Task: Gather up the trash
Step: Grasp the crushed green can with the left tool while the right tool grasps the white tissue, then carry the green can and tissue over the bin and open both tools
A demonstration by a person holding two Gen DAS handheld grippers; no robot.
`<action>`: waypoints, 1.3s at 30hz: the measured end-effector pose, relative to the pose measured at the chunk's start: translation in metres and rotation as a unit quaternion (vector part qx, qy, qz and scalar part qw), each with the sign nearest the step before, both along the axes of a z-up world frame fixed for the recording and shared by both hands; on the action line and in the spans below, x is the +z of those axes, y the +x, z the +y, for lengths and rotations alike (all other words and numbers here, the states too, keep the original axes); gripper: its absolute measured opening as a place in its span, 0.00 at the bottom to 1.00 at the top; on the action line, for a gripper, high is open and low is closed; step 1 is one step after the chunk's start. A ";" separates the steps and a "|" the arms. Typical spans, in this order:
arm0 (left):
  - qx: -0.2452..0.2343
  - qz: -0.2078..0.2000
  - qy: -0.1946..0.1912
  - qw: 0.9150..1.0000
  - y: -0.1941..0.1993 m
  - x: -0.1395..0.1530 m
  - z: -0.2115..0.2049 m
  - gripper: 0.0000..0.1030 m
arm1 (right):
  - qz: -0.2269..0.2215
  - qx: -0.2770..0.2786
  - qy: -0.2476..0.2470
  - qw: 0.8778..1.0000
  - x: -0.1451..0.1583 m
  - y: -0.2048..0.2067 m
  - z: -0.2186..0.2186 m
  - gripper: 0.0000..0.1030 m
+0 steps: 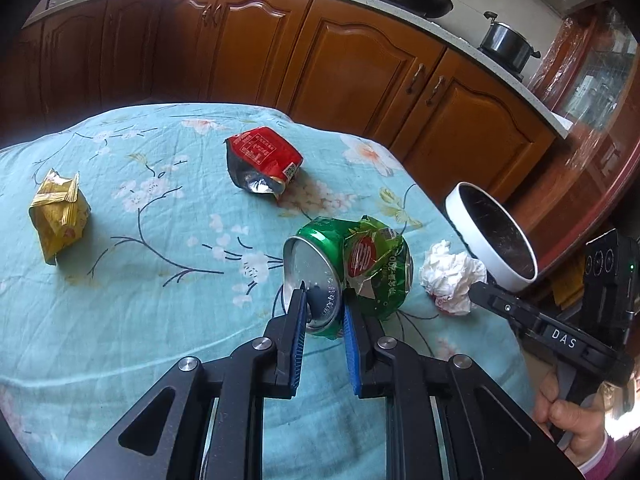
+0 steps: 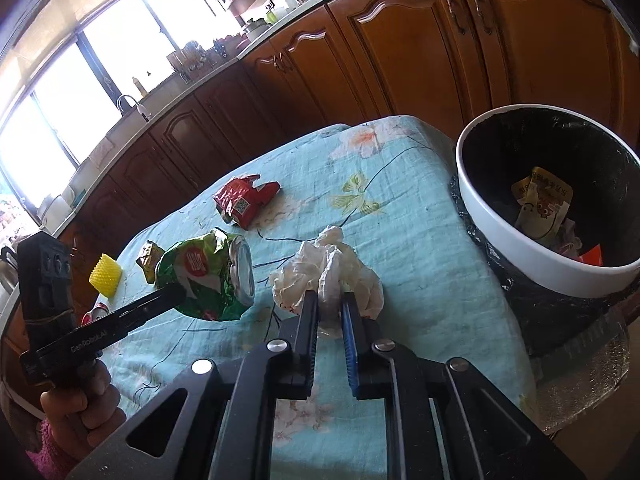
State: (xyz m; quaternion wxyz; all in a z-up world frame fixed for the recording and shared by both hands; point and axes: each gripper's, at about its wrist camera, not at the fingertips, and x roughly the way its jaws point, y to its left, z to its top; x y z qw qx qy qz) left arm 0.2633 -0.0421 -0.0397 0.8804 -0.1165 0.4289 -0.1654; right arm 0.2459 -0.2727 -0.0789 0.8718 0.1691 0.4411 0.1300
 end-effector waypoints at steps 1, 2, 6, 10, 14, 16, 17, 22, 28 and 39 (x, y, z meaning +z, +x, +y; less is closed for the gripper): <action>0.001 0.003 -0.002 1.000 0.002 -0.002 0.000 0.17 | 0.002 0.000 0.002 1.000 -0.003 0.001 0.000 0.16; 0.004 0.007 -0.005 1.000 0.005 -0.004 0.001 0.17 | 0.004 -0.001 0.006 1.000 -0.005 0.003 0.000 0.21; 0.019 0.007 0.012 1.000 0.011 -0.009 -0.005 0.20 | -0.006 -0.006 0.001 1.000 -0.006 0.006 0.002 0.47; 0.020 0.001 0.018 1.000 0.020 -0.014 -0.010 0.20 | -0.009 -0.004 -0.001 1.000 -0.008 0.011 0.006 0.46; 0.019 0.021 0.009 1.000 0.030 -0.022 -0.010 0.25 | -0.007 0.000 -0.005 1.000 -0.011 0.015 0.012 0.46; 0.024 0.022 0.011 0.999 0.032 -0.021 -0.008 0.31 | -0.009 -0.003 -0.004 1.000 -0.010 0.017 0.012 0.46; 0.027 0.018 0.011 0.999 0.032 -0.020 -0.008 0.32 | -0.009 -0.004 -0.002 1.000 -0.009 0.017 0.011 0.46; 0.033 0.003 0.004 0.999 0.037 -0.012 -0.001 0.40 | -0.012 -0.013 0.004 1.000 -0.005 0.018 0.006 0.47; 0.029 -0.009 0.001 1.000 0.052 -0.012 -0.005 0.22 | -0.011 -0.013 0.007 1.000 -0.008 0.020 0.009 0.53; 0.002 -0.039 -0.013 0.999 0.029 0.006 -0.016 0.17 | -0.044 -0.003 -0.007 0.999 0.011 0.006 0.006 0.20</action>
